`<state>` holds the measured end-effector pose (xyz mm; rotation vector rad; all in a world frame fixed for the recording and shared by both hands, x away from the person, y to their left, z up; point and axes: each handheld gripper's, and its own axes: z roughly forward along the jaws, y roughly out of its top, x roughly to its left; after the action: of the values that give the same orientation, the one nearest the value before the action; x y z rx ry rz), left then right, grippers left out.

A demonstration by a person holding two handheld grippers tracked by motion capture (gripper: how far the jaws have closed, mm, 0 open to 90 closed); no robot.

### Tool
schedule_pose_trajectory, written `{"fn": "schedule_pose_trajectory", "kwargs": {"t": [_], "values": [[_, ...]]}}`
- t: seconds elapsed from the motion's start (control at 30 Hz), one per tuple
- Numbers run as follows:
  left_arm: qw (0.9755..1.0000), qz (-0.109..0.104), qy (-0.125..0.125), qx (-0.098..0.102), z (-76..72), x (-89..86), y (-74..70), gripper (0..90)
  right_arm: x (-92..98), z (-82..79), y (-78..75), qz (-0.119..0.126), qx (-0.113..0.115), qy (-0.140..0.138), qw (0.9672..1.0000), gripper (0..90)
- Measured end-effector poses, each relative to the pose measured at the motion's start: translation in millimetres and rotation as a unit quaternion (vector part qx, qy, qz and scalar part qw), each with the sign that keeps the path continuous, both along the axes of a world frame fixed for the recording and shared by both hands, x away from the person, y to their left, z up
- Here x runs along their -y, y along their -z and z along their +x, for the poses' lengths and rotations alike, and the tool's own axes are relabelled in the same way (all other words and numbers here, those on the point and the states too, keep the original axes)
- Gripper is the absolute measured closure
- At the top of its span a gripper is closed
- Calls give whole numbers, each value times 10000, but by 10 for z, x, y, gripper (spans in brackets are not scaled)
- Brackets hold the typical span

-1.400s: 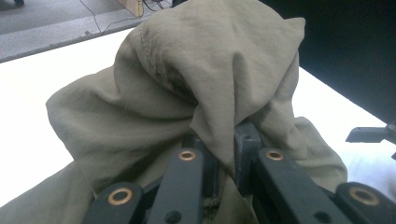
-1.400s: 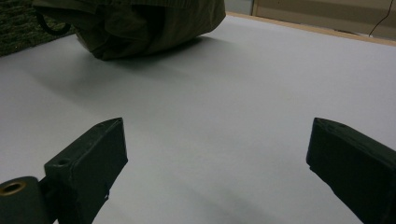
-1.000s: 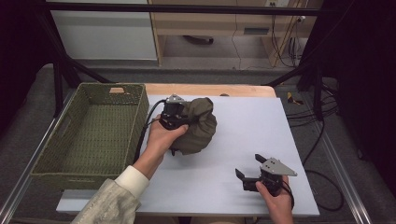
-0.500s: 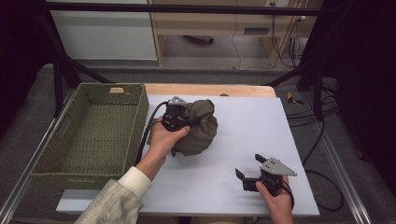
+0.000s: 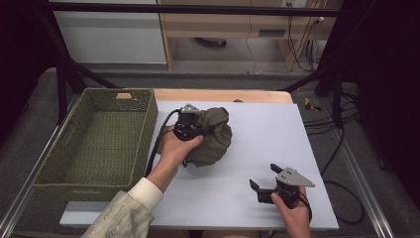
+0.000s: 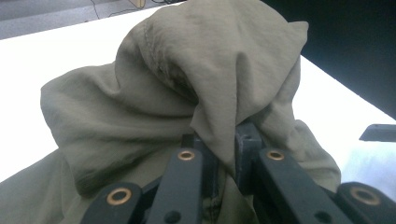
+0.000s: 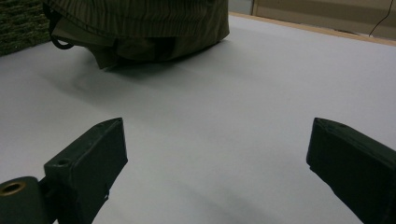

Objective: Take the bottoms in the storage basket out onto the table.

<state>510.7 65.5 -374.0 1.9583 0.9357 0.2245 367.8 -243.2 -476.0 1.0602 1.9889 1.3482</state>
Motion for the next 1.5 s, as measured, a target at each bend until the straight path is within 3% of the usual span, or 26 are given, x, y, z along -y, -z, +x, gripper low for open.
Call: {"fn": "schedule_pose_trajectory", "kwargs": {"t": [1.5], "values": [[10000, 14, 4, -98, 68, 275, 195, 809, 6, 1, 3, 17, -7, -7, 10000, 53]]}}
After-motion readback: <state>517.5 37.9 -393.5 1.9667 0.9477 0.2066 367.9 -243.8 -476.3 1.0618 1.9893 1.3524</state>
